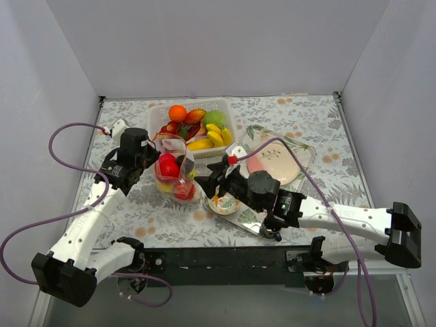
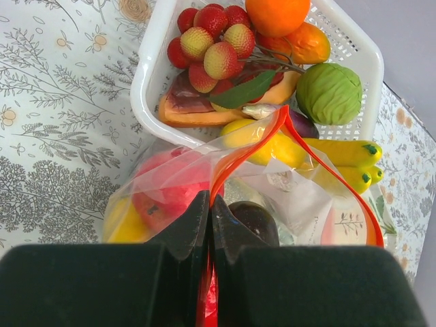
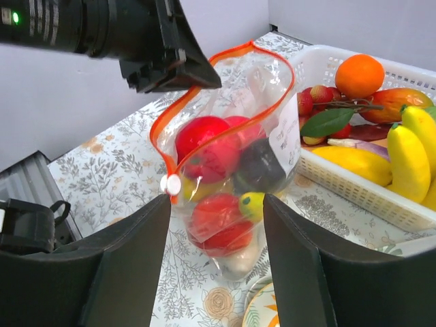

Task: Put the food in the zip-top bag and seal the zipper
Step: Adjust the zipper food storage bag at the center of the board, then zip the zipper food storage bag at the center of the board.

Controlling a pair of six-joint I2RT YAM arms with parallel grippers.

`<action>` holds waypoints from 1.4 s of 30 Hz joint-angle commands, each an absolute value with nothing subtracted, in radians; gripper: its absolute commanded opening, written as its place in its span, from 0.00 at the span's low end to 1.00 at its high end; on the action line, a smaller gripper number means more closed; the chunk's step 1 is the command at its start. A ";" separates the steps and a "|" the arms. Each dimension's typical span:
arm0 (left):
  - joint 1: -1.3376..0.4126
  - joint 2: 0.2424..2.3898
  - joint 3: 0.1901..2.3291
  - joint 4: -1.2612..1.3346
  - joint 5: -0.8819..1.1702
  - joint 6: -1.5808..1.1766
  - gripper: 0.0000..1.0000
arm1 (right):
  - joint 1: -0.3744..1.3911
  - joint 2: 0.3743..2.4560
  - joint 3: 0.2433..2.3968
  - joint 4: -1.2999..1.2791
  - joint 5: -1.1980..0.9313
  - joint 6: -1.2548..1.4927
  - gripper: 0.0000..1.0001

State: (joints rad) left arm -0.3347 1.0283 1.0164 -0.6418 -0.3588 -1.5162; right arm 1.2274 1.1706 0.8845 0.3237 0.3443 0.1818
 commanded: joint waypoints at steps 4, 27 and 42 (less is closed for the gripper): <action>-0.328 1.023 1.058 -0.637 -0.334 -1.490 0.00 | 1.328 1.195 0.614 0.987 0.569 0.043 0.65; -0.328 0.994 1.066 -0.641 -0.288 -1.444 0.00 | 1.327 1.379 0.465 1.439 0.590 -0.033 0.62; -0.328 0.950 1.046 -0.644 -0.278 -1.427 0.00 | 1.121 1.439 0.431 1.517 0.233 0.207 0.63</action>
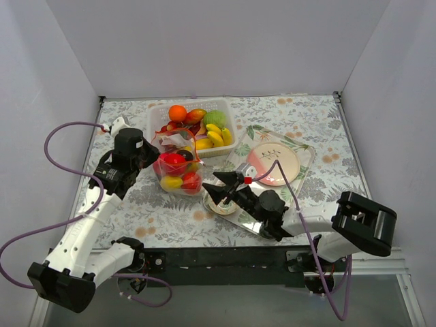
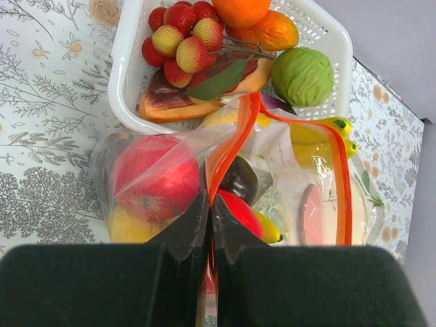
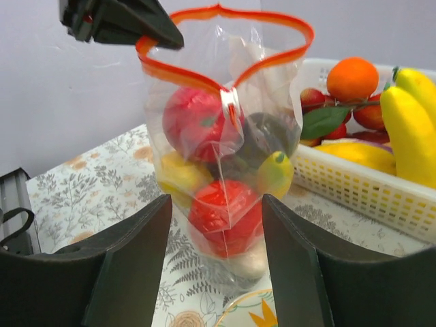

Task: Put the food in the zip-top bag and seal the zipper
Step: Zip the zipper food storage bag at the center of the board.

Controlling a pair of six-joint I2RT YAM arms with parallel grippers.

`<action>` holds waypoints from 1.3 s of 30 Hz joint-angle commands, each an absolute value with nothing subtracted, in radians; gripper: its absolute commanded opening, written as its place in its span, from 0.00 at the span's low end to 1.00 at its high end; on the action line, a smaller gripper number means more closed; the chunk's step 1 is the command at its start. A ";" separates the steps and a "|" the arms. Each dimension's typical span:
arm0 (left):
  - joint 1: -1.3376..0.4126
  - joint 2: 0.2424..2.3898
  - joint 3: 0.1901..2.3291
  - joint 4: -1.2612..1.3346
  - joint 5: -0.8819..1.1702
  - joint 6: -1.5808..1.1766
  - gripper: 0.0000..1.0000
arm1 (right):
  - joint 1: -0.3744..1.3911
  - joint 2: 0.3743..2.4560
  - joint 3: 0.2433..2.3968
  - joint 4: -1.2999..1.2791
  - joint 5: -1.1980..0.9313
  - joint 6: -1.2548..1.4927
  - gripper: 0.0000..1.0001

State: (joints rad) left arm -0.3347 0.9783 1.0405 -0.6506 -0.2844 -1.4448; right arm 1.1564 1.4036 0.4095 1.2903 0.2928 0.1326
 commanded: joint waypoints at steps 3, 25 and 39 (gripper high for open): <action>-0.328 0.945 1.048 -0.646 -0.281 -1.420 0.00 | 1.088 1.473 0.440 1.546 0.198 0.242 0.63; -0.328 0.946 1.060 -0.663 -0.278 -1.408 0.00 | 1.075 1.591 0.624 1.477 0.219 0.227 0.47; -0.330 0.950 1.075 -0.683 -0.267 -1.404 0.00 | 1.075 1.562 0.632 1.467 0.247 0.184 0.34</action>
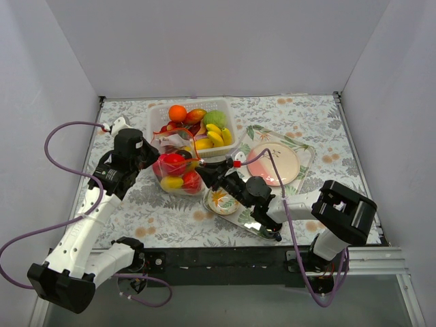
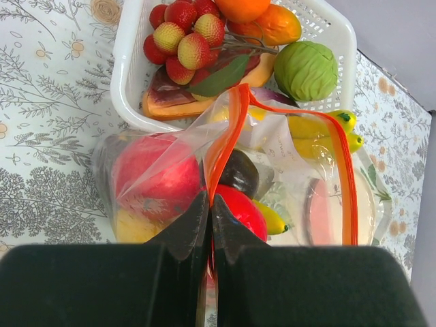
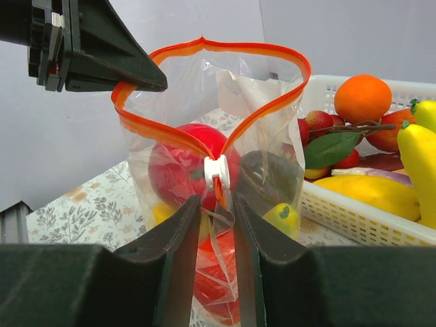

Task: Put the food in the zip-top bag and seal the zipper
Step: Zip the zipper food storage bag at the center of the board.

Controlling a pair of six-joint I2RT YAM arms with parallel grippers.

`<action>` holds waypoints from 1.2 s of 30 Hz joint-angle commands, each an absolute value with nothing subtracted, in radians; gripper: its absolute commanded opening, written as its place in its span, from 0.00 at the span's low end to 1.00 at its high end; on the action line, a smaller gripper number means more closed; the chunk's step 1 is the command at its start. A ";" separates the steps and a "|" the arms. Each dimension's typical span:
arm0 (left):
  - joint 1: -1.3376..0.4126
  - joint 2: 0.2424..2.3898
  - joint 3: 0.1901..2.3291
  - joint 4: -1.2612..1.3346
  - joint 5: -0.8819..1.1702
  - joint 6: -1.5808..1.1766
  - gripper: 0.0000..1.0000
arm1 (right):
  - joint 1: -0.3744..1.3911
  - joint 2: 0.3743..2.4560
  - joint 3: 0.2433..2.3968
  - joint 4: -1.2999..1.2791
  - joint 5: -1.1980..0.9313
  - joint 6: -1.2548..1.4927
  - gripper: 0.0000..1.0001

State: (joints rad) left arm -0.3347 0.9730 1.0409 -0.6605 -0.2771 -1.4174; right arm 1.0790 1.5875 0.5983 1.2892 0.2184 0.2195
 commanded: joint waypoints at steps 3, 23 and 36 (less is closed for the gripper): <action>-0.330 0.951 1.075 -0.684 -0.262 -1.407 0.00 | 1.075 1.562 0.644 1.451 0.239 0.169 0.33; -0.328 1.057 1.388 -1.112 0.065 -1.824 0.53 | 1.152 1.536 0.680 1.371 0.299 0.003 0.01; -0.328 1.049 1.468 -1.292 0.235 -1.888 0.47 | 1.324 1.611 0.788 1.281 0.410 -0.319 0.01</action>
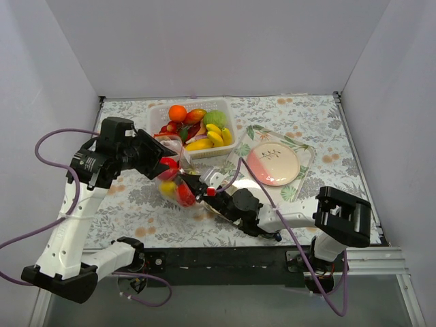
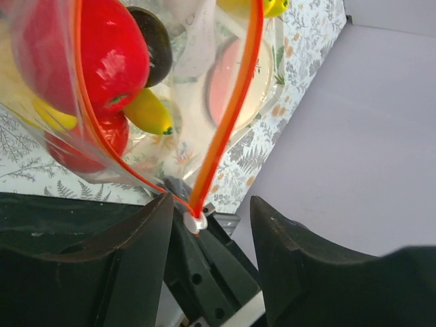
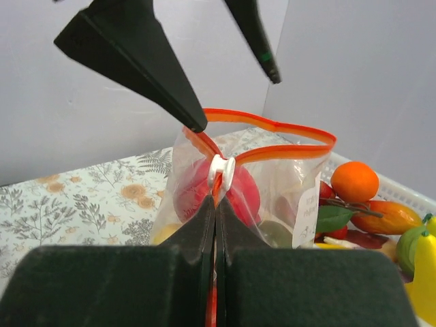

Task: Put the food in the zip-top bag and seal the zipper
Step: Zip the zipper food storage bag at the center of the board.

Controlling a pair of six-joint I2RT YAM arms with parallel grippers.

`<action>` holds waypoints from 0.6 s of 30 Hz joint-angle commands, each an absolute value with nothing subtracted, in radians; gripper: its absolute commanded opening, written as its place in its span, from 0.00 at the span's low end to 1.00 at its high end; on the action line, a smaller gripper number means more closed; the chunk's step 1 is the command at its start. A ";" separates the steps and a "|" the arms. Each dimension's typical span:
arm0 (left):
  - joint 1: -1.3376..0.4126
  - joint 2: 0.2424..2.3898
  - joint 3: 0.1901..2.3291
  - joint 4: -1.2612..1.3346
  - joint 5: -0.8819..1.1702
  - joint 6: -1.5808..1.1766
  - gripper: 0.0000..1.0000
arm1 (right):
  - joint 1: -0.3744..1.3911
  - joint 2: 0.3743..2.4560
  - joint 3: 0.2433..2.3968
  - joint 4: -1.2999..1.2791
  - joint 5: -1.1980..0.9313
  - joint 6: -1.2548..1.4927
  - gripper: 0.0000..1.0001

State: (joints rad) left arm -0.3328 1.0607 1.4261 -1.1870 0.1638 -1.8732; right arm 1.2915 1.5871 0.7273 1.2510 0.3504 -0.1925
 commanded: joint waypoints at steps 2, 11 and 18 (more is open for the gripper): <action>-0.328 1.032 1.448 -1.316 0.238 -1.890 0.46 | 1.333 1.621 0.796 1.263 0.416 -0.336 0.01; -0.328 1.012 1.420 -1.387 0.256 -1.838 0.42 | 1.377 1.669 0.813 1.250 0.457 -0.399 0.01; -0.328 1.006 1.368 -1.388 0.281 -1.790 0.37 | 1.414 1.690 0.833 1.246 0.488 -0.437 0.01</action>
State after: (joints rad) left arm -0.3328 1.0180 1.3991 -1.3312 0.2405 -1.8317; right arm 1.3903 1.6825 0.7868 1.2037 0.4389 -0.3847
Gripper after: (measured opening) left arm 0.373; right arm 0.023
